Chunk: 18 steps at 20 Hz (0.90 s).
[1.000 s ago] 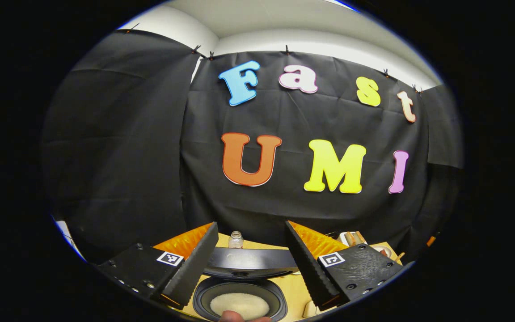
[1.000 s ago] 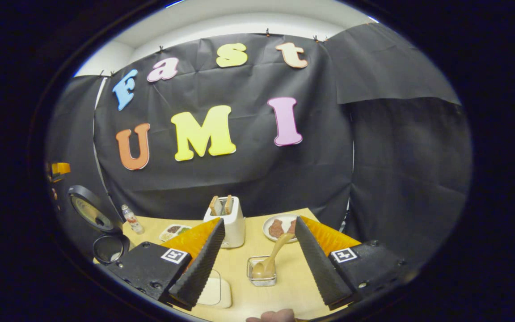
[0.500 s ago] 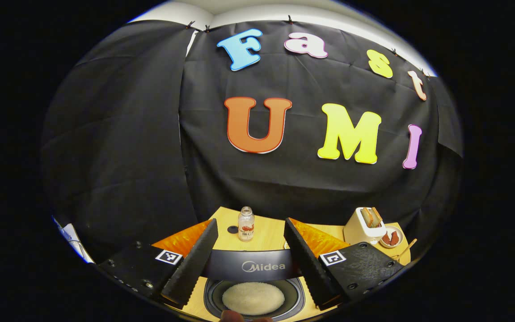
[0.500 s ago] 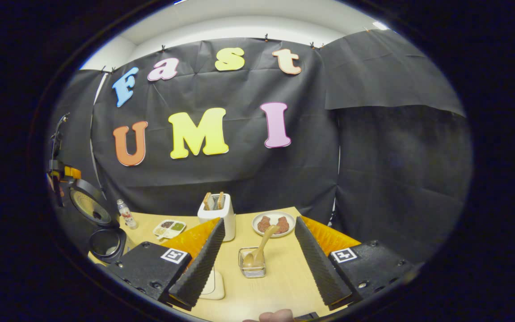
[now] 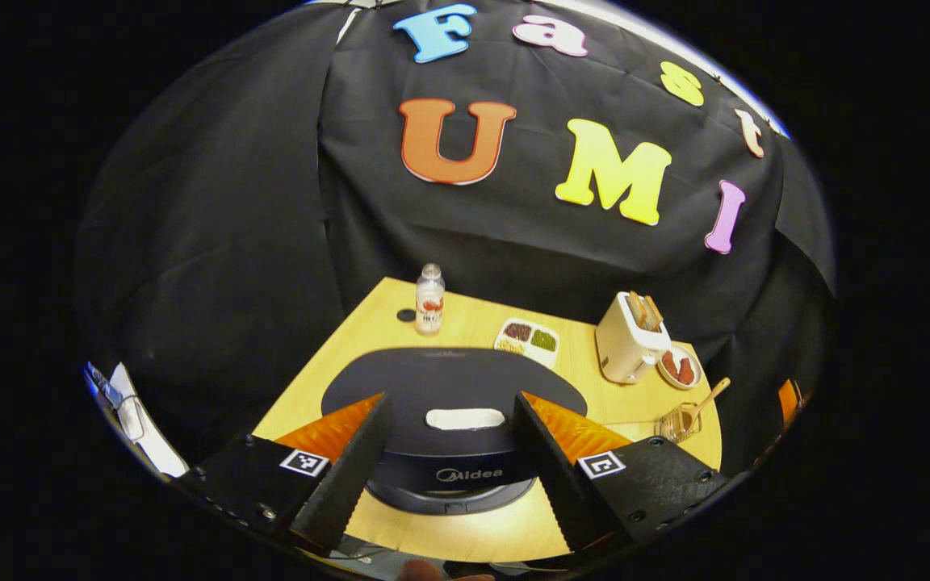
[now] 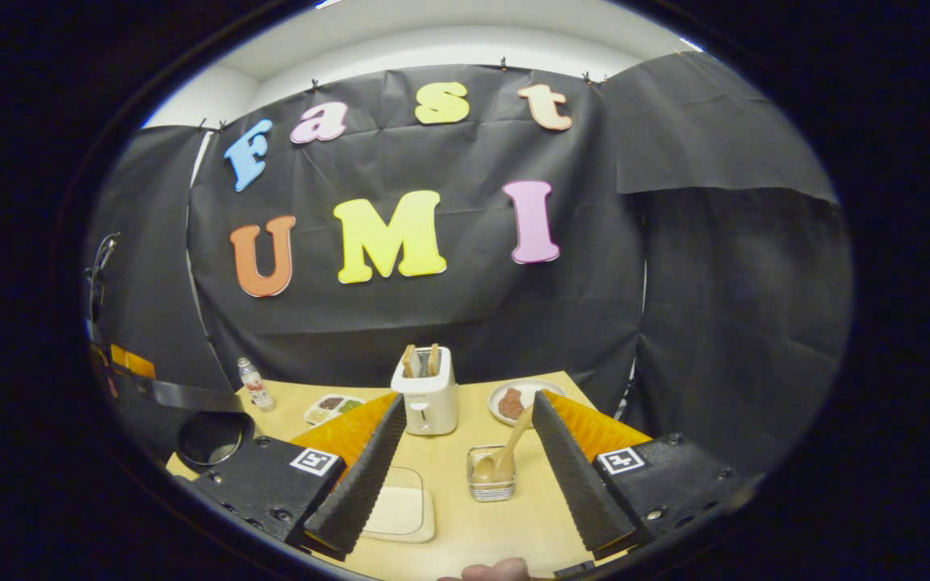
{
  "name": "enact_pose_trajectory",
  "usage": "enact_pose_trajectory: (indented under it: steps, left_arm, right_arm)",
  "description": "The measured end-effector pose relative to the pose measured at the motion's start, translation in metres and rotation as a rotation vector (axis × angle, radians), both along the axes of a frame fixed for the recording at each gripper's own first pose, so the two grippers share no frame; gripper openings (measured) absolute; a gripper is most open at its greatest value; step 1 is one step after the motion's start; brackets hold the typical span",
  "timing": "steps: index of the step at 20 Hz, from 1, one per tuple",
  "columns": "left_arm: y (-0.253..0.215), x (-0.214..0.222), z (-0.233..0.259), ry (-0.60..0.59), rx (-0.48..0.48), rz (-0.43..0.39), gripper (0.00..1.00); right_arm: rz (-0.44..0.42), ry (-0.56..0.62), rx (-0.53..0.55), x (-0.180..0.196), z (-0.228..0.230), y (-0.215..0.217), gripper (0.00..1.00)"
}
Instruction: Close the left gripper, press the button to open the rice cooker; take a wooden spoon from the chopstick holder with the right hand, scoop a spoonful of rice and pour it into the rice cooker, then put the wooden spoon back into the chopstick holder.
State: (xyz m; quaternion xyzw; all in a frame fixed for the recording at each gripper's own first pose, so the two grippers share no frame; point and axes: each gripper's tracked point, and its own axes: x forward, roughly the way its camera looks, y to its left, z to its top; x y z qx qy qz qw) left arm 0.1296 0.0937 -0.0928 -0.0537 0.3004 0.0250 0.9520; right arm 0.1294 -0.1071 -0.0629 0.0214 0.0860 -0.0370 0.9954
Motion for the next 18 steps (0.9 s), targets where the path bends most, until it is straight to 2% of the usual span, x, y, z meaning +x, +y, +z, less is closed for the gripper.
enact_pose_trajectory:
  steps: [5, 13, 17, 18]
  left_arm:
    - [-0.003, -0.021, -0.047, 0.105, -0.014, -0.003, 0.97]
    - [0.0, -0.031, -0.095, 0.24, -0.026, 0.019, 0.97]
    - [0.0, -0.033, -0.1, 0.283, 0.011, 0.011, 1.0]
    - [0.0, -0.035, -0.102, 0.3, 0.036, 0.005, 0.96]
  right_arm:
    - [0.046, 0.019, -0.022, 0.009, -0.003, 0.009, 0.99]
    - [0.05, 0.029, -0.024, 0.023, -0.007, -0.005, 0.99]
    - [0.043, 0.041, -0.004, 0.036, -0.013, -0.018, 0.99]
    - [0.047, 0.046, 0.002, 0.041, -0.014, -0.02, 0.99]
